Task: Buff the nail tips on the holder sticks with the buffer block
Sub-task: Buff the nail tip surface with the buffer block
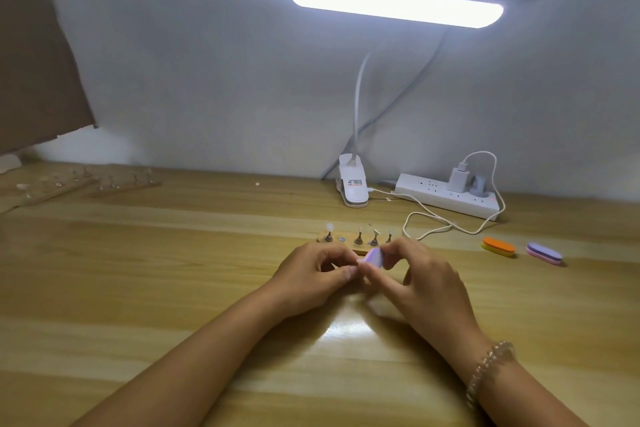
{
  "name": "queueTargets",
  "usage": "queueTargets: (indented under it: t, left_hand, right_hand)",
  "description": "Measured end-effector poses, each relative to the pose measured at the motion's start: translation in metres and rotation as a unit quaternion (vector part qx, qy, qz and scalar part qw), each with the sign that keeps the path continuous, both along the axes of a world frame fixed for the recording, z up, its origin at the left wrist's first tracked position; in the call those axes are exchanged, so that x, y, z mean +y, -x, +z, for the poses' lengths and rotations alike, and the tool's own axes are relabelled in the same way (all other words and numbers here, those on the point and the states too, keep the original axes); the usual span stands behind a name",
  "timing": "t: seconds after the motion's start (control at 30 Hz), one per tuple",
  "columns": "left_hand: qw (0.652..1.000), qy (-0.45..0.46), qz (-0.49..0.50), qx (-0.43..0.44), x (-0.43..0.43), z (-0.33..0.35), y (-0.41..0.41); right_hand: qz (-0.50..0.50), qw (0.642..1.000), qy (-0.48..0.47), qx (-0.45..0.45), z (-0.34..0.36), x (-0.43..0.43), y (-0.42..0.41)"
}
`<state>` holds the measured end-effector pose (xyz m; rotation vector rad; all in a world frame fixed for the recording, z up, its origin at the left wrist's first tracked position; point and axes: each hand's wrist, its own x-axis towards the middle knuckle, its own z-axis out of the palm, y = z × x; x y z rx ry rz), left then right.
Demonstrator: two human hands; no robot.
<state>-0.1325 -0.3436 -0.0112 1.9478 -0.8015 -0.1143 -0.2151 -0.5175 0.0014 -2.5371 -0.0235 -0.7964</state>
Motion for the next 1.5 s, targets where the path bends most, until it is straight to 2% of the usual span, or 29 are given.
queueTargets:
  t: [0.17,0.3,0.43,0.57,0.73,0.93,1.07,1.2,1.3,1.43,1.5]
  left_hand:
    - [1.0,0.004,-0.004,0.011,0.0,0.001,0.001]
    - [1.0,0.001,0.004,-0.007,0.0,0.0,0.0]
    - [1.0,0.01,0.0,0.0,0.0,0.0,0.0]
    - [1.0,0.005,0.003,-0.015,0.0,0.0,0.0]
    - [1.0,-0.002,0.003,-0.016,0.001,0.0,0.0]
    - [0.999,0.022,0.016,-0.02,-0.001,0.002,0.002]
    - [1.0,0.014,0.003,-0.016,0.0,0.003,0.003]
    - [0.999,0.0,0.014,-0.032,-0.001,0.001,0.002]
    - [1.0,0.002,0.004,-0.023,0.0,-0.001,0.0]
    - [1.0,0.008,0.004,-0.02,0.001,-0.001,0.0]
    - [1.0,0.011,0.0,-0.017,0.001,-0.001,0.0]
  right_hand:
    - [0.052,0.997,0.062,-0.018,-0.004,0.008,0.006]
    - [0.012,1.0,-0.006,-0.004,-0.001,-0.001,-0.001]
    - [0.043,0.998,0.051,-0.019,-0.005,0.005,0.003]
    - [0.012,1.0,-0.027,0.001,-0.001,-0.002,-0.002]
    - [0.046,0.999,0.029,-0.006,-0.006,0.002,0.003]
    - [-0.01,0.993,-0.111,-0.028,-0.003,-0.012,-0.006]
    - [0.044,0.999,-0.013,0.007,-0.005,0.0,0.001]
    - [0.005,1.0,-0.022,0.021,-0.003,-0.002,-0.003]
    - [0.036,0.999,0.033,0.011,-0.005,0.002,0.001]
    - [0.016,1.0,-0.009,0.021,0.0,-0.002,-0.001]
    - [0.022,1.0,0.01,0.016,-0.001,-0.002,0.002]
